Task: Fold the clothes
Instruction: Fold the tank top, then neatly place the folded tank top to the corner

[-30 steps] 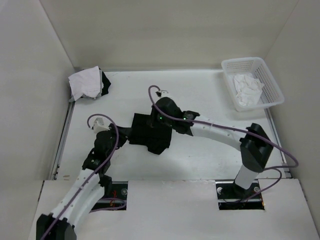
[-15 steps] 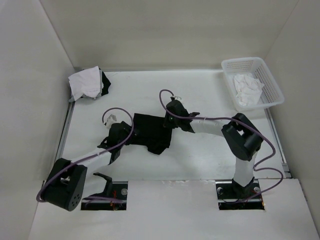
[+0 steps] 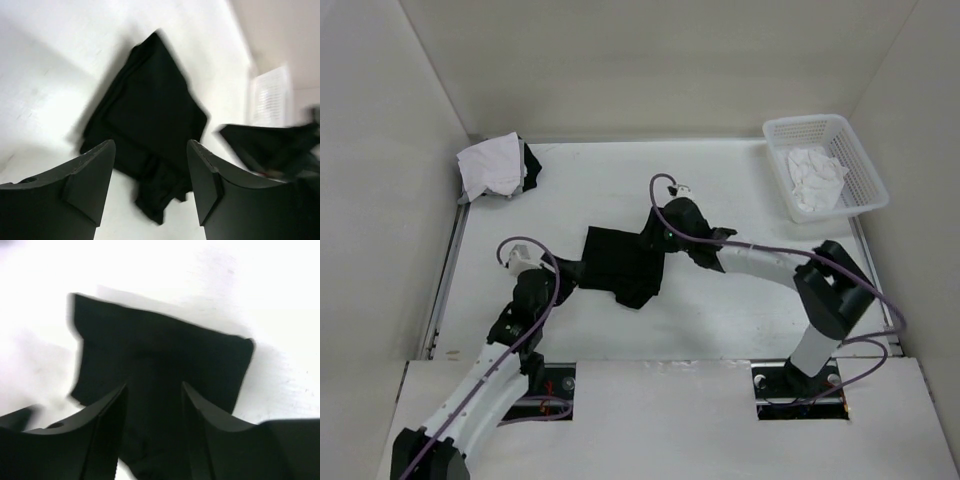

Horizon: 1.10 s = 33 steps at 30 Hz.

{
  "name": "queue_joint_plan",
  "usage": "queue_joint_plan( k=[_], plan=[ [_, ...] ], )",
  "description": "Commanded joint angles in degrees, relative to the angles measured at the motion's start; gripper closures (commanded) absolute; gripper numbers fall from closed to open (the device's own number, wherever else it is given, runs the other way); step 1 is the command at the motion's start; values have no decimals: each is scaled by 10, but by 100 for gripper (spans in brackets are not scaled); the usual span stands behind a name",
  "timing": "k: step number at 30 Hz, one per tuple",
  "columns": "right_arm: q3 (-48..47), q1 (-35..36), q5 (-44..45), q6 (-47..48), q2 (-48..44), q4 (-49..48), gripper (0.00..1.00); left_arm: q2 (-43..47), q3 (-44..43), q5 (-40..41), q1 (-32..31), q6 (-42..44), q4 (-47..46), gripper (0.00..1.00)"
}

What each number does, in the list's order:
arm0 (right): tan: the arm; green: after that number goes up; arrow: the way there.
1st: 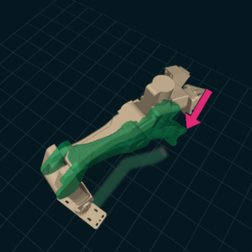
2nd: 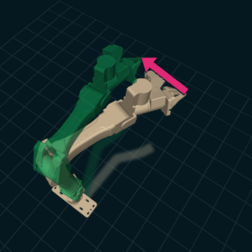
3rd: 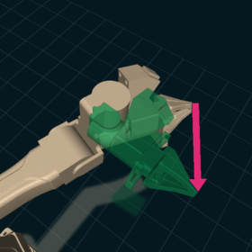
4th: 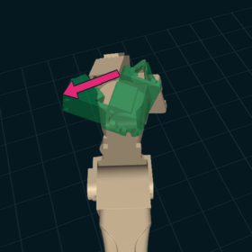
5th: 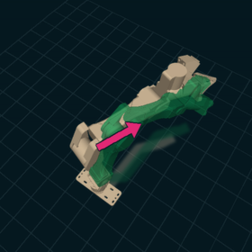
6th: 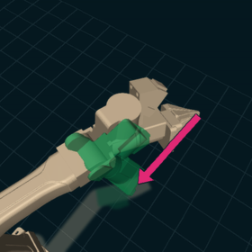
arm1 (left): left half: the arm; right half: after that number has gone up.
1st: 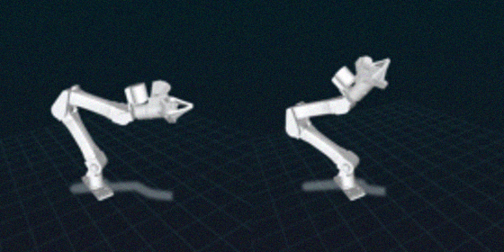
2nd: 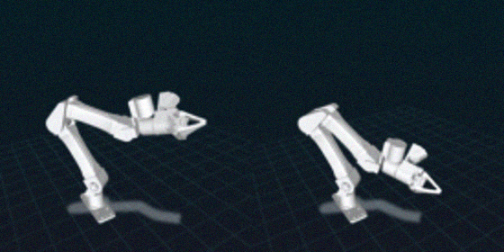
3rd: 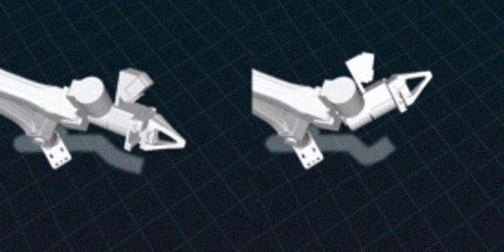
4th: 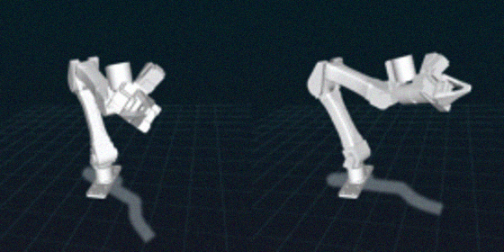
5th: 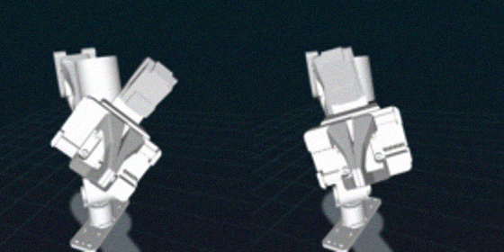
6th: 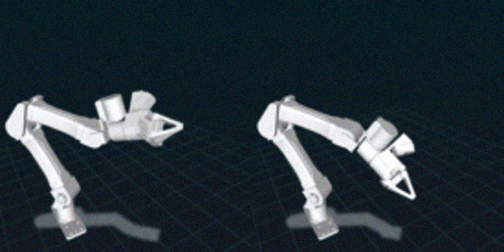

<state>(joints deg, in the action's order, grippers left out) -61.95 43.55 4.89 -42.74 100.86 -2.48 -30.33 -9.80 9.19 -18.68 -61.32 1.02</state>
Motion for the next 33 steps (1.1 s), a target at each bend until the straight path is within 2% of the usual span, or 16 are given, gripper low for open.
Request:
queue_joint_plan(
  k=[1,5,9,14,17,22,25,29,33],
  plan=[
    [30,29,37,34,-96,-55,45,-54,-3,-34,-11,0,53,41],
    [89,47,61,57,-186,-66,40,-103,17,-65,-11,-14,-6,40],
    [134,48,62,59,-253,-62,38,-172,7,-79,-7,-20,-38,37],
    [170,48,64,51,-302,-71,38,-318,-28,-76,-17,-26,-127,38],
    [182,47,65,47,-317,-71,38,-418,-55,-76,-25,-28,-201,47],
    [202,48,65,40,-338,-67,38,-540,-99,-76,3,-11,-344,76],
    [226,50,65,27,-361,-69,39,-597,-143,-77,11,-10,-370,91],
    [251,50,65,18,-391,-69,39,-653,-230,-59,10,-3,-370,100],
    [276,39,65,14,-424,-71,39,-695,-341,-70,5,16,-344,100]
  ],
)
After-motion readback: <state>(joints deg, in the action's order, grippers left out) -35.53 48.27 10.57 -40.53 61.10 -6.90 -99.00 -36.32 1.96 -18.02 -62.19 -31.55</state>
